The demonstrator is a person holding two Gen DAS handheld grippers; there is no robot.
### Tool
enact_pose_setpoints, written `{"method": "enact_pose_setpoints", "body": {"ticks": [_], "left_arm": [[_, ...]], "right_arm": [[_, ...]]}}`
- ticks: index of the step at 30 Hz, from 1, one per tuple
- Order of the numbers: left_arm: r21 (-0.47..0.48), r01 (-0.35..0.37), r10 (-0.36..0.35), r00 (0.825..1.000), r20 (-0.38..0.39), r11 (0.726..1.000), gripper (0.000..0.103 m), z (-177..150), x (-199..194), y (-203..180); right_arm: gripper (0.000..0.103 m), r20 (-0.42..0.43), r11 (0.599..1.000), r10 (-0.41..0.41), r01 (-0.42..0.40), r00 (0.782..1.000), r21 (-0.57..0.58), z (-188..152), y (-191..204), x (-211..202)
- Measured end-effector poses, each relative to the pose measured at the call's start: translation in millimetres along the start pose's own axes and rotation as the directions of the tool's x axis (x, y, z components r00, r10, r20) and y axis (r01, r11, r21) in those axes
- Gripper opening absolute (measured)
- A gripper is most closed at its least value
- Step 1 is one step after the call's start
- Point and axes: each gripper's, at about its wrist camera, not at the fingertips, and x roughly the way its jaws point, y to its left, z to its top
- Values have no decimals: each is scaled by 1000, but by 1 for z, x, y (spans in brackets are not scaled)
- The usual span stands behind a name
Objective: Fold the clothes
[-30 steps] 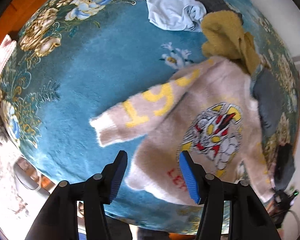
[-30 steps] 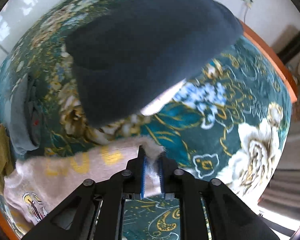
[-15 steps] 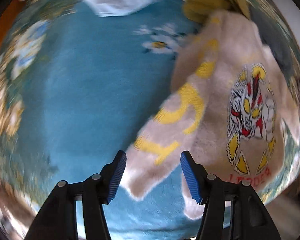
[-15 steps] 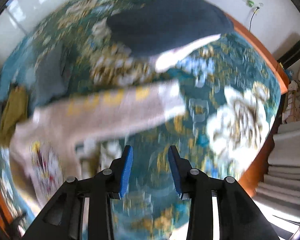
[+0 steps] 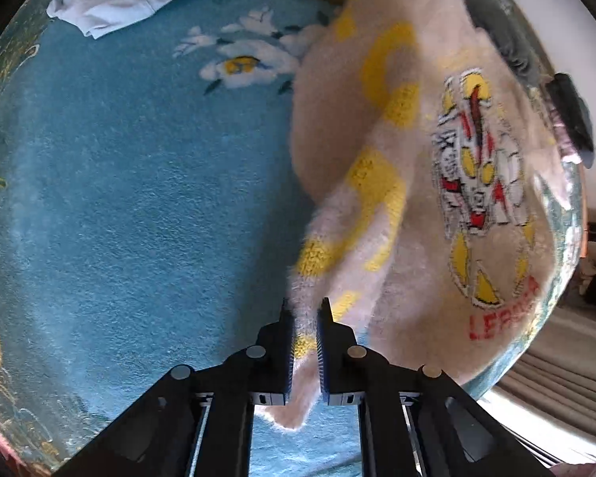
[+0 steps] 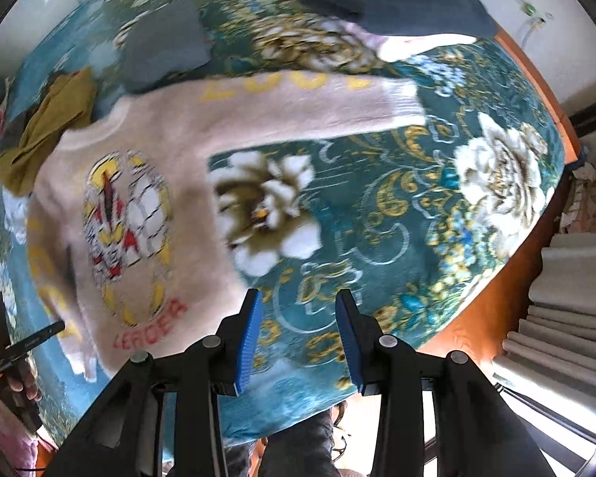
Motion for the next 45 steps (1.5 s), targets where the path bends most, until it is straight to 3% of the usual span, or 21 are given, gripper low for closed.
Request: {"method": "enact_pose_setpoints", "body": {"ticks": [5,7,9,12,14,15,16,18,20,21,25,27,30,34,36,38,40,41,42,43,45], "left_arm": [[-79,-74,82,992,101,994,8,-5,-29,34],[-161,-141,162,978,128,977,8,-1,-43,62],[-260,-152,192,972,138,954,10,3,-55,89],[-373,-96,169,971,168,923,15,5,-70,106],[-414,-33,133,968,215,910,19,-7,-78,96],[-430,1,113,964,240,903,27,-14,-82,90],[-438,49,76,962,262,898,43,-23,-82,82],[-441,159,-27,956,291,883,60,-46,-72,59],[-425,223,-122,960,252,877,60,-59,-48,31],[-419,229,-150,965,213,879,60,-65,-33,19],[-403,153,-124,987,97,902,60,-74,10,-13],[-431,181,-164,984,77,884,63,-72,25,-17],[-461,225,-218,973,69,858,65,-68,38,-30],[-457,186,-188,981,42,870,70,-68,50,-45],[-506,203,-194,978,71,838,70,-73,50,-38],[-554,228,-211,973,95,801,70,-79,48,-30],[-581,248,-229,968,107,775,69,-85,45,-26],[-579,247,-228,968,108,777,67,-87,43,-27],[-576,233,-213,972,103,783,59,-89,40,-30],[-576,213,-193,976,95,790,37,-90,38,-32],[-577,175,-157,984,81,798,10,-93,35,-38]], "right_arm": [[39,-13,999,18,-19,1000,-38,-1,19,5],[39,-21,998,25,-26,999,-49,-1,23,9],[39,-31,998,34,-36,999,-48,-1,24,14],[40,-52,997,63,-64,997,-32,-2,23,24],[46,-65,994,103,-104,993,-16,-2,21,30],[47,-67,993,120,-122,990,-12,-1,20,33],[47,-69,990,138,-139,988,-10,0,19,37],[47,-78,985,172,-173,982,-1,3,18,48],[49,-106,978,208,-207,972,20,6,18,65],[49,-120,974,226,-224,967,31,8,17,74],[50,-173,954,297,-288,939,78,15,16,108],[50,-198,942,333,-318,922,103,18,15,126],[60,-233,922,386,-361,893,141,23,14,152],[60,-266,898,439,-411,858,158,27,16,168],[60,-274,892,452,-431,849,137,25,20,160],[58,-281,885,464,-451,840,115,24,24,153],[33,-289,878,476,-470,831,93,22,28,145],[28,-293,873,482,-480,826,82,21,29,141],[21,-297,869,487,-490,821,71,21,31,137],[18,-302,864,493,-500,816,60,20,33,134],[13,-310,854,504,-519,806,39,18,37,126]]}}
